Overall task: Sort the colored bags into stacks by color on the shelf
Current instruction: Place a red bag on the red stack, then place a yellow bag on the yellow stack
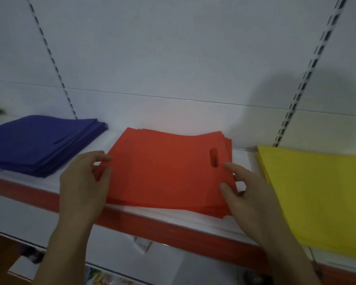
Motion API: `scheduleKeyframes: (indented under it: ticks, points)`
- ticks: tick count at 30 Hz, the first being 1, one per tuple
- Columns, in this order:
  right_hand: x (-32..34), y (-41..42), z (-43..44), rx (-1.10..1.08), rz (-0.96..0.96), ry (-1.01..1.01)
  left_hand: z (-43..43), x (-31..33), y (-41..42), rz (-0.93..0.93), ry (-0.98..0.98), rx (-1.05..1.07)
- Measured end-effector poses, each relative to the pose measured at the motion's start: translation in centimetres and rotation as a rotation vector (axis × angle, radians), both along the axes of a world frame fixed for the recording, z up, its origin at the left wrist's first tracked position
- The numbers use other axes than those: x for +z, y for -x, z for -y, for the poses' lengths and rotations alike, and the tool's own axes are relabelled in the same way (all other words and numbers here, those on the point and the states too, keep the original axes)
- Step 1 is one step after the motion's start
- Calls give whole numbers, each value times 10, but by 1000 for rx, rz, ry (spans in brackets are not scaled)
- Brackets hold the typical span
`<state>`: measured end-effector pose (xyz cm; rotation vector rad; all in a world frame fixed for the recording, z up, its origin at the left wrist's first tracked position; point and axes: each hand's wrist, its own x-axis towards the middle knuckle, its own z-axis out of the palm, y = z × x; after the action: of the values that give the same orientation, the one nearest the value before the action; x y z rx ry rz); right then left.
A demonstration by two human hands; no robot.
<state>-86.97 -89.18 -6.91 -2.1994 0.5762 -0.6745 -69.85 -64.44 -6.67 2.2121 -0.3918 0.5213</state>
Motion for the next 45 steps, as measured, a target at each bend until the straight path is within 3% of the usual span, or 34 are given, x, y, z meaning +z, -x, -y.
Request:
scheduleKeyframes:
  ticks: [7, 12, 19, 27, 45]
  points:
    - [-3, -5, -8, 13, -163, 167, -1, -7, -4, -25, -120, -34]
    - [8, -16, -19, 31, -96, 261, -22, 0, 5, -5, -110, -16]
    - [7, -69, -84, 238, -57, 277, -100, -4, 6, -56, -180, 193]
    - [2, -156, -205, 452, -25, 300, -228, -21, -32, -100, -237, 349]
    - [4, -394, -593, 816, 29, 177, -600, -7, -168, -242, -389, 518]
